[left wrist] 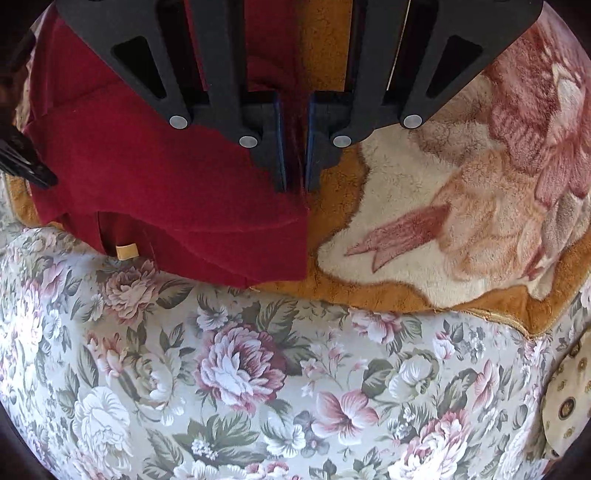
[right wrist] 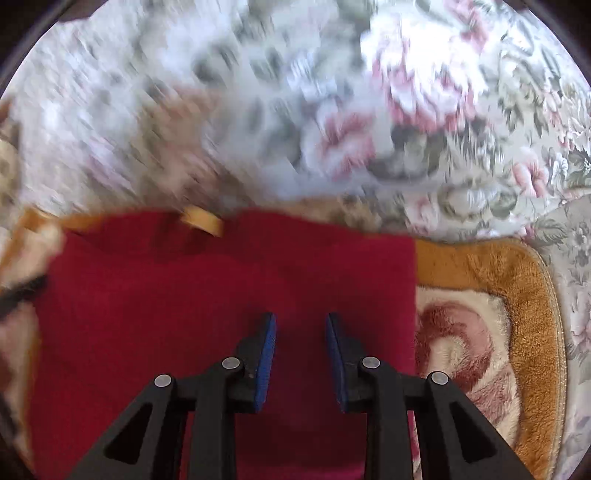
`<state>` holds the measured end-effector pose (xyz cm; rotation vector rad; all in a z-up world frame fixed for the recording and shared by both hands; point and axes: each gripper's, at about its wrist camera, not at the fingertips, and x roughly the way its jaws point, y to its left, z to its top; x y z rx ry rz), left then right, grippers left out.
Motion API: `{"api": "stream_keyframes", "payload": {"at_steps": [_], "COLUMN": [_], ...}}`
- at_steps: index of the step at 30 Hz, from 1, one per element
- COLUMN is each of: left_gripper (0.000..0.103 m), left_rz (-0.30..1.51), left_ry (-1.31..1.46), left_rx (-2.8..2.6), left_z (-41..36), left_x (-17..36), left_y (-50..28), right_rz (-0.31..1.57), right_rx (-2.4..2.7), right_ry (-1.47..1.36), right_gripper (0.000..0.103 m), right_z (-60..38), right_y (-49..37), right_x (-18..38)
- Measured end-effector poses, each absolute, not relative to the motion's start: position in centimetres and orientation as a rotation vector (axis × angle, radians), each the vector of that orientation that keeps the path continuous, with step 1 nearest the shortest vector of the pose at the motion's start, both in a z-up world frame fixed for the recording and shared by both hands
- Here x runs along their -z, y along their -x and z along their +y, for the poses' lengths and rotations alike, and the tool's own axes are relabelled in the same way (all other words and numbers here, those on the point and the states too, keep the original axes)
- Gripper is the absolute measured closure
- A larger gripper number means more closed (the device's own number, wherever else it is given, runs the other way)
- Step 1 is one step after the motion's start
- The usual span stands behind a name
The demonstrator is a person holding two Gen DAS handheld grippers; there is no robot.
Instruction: Fold small clothes
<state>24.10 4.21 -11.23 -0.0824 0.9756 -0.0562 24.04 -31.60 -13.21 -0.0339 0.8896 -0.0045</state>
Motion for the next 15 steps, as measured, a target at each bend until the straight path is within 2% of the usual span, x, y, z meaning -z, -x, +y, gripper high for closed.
{"api": "stream_keyframes", "payload": {"at_steps": [6, 8, 10, 15], "left_gripper": [0.091, 0.081, 0.077, 0.077], "left_rz": [0.972, 0.970, 0.963, 0.963], "left_ry": [0.048, 0.038, 0.034, 0.020], "left_rx": [0.064, 0.062, 0.064, 0.056], "left_z": [4.3, 4.3, 4.2, 3.7], "left_x": [10.3, 9.9, 9.7, 9.7], "left_y": [-23.4, -22.8, -22.2, -21.2], "right_rz": [0.848, 0.825, 0.821, 0.823], "right_rx": [-0.007, -0.014, -0.005, 0.008], "right_ry": [-0.035, -0.058, -0.049, -0.039], "right_gripper": [0.078, 0.078, 0.077, 0.077], "right_z": [-32.7, -33.3, -33.6, -34.2], "right_y": [-22.6, -20.7, -18.6, -15.9], "right_x": [12.0, 11.0, 10.5, 11.0]}}
